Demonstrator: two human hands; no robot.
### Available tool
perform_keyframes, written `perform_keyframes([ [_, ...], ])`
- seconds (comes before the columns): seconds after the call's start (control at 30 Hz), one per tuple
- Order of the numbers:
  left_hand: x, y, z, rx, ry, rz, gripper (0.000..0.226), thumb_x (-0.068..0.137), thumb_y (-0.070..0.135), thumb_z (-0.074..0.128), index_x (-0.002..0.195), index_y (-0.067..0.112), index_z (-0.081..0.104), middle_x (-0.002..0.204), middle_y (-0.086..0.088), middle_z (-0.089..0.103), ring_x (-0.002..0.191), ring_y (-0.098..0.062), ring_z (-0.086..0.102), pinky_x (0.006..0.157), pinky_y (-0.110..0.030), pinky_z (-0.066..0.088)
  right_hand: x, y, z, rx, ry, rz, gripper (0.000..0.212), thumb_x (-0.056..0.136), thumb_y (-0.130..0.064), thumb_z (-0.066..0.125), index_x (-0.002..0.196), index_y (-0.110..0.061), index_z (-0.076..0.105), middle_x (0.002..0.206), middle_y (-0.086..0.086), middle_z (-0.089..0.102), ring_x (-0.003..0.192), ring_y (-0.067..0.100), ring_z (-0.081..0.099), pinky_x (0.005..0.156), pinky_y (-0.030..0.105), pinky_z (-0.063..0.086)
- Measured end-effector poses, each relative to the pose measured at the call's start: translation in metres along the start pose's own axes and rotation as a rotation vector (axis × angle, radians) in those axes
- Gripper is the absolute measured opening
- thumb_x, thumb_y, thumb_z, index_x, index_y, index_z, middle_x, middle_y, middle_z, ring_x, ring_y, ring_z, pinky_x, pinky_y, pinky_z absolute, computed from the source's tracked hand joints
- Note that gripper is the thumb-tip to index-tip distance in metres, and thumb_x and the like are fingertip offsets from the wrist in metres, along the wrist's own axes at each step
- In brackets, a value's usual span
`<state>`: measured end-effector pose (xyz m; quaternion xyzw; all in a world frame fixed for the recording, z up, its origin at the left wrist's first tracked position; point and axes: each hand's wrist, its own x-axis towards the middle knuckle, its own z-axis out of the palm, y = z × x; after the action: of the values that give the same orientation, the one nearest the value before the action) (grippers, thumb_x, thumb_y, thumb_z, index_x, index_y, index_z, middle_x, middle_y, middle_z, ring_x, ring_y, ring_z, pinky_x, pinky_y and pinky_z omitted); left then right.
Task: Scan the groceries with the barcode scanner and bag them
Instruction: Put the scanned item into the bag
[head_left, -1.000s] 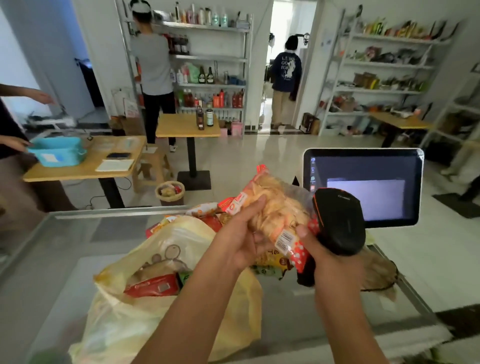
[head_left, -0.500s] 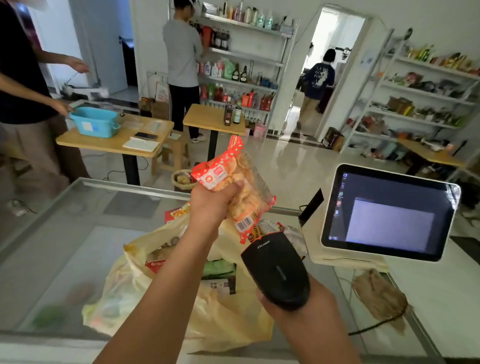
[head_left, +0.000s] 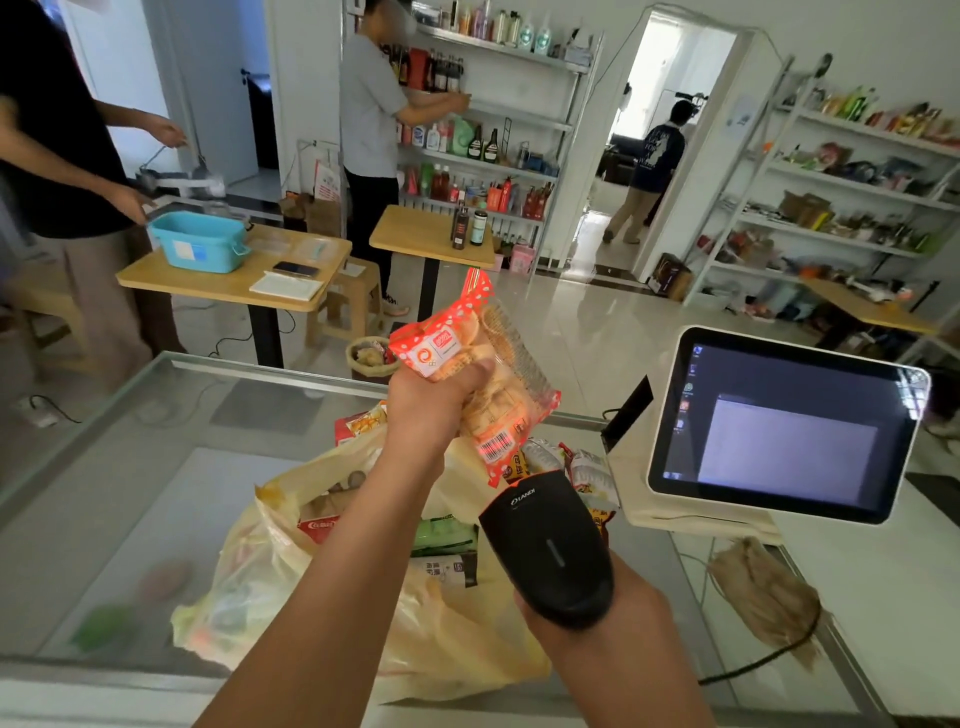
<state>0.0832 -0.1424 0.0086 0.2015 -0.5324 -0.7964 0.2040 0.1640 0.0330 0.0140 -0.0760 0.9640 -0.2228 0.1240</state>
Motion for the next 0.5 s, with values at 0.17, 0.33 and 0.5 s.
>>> perform_keyframes([
  [0.17,0.0003,-0.0017,0.0003,0.014,0.008,-0.006,0.026,0.083,0.014,0.079,0.099,0.026,0.062,0.101,0.006,0.073,0.090,-0.014,0.071,0.060,-0.026,0.055,-0.0020,0.0003,0.0026,-0.007,-0.015,0.034,0.024,0.090,-0.054,0.056,0.097,-0.039,0.039,0.080,-0.016,0.039,0.086,0.006,0.041,0.094,0.018,0.040],
  [0.33,-0.0007,-0.0025,0.0009,0.018,0.003,0.001,0.026,0.083,0.014,0.079,0.099,0.026,0.063,0.102,0.005,0.073,0.091,-0.015,0.071,0.063,-0.028,0.056,-0.0042,0.0007,0.0009,0.010,-0.024,0.036,0.023,0.090,-0.053,0.056,0.096,-0.038,0.040,0.074,-0.018,0.035,0.086,0.007,0.041,0.092,0.019,0.041],
  [0.5,-0.0021,-0.0037,0.0015,0.009,-0.001,0.021,0.024,0.083,0.013,0.078,0.094,0.027,0.061,0.099,0.006,0.072,0.089,-0.012,0.070,0.065,-0.028,0.056,-0.0086,0.0009,-0.0017,0.064,-0.015,0.062,0.032,0.087,-0.052,0.061,0.084,-0.036,0.034,0.072,-0.019,0.036,0.083,0.007,0.043,0.087,0.017,0.040],
])
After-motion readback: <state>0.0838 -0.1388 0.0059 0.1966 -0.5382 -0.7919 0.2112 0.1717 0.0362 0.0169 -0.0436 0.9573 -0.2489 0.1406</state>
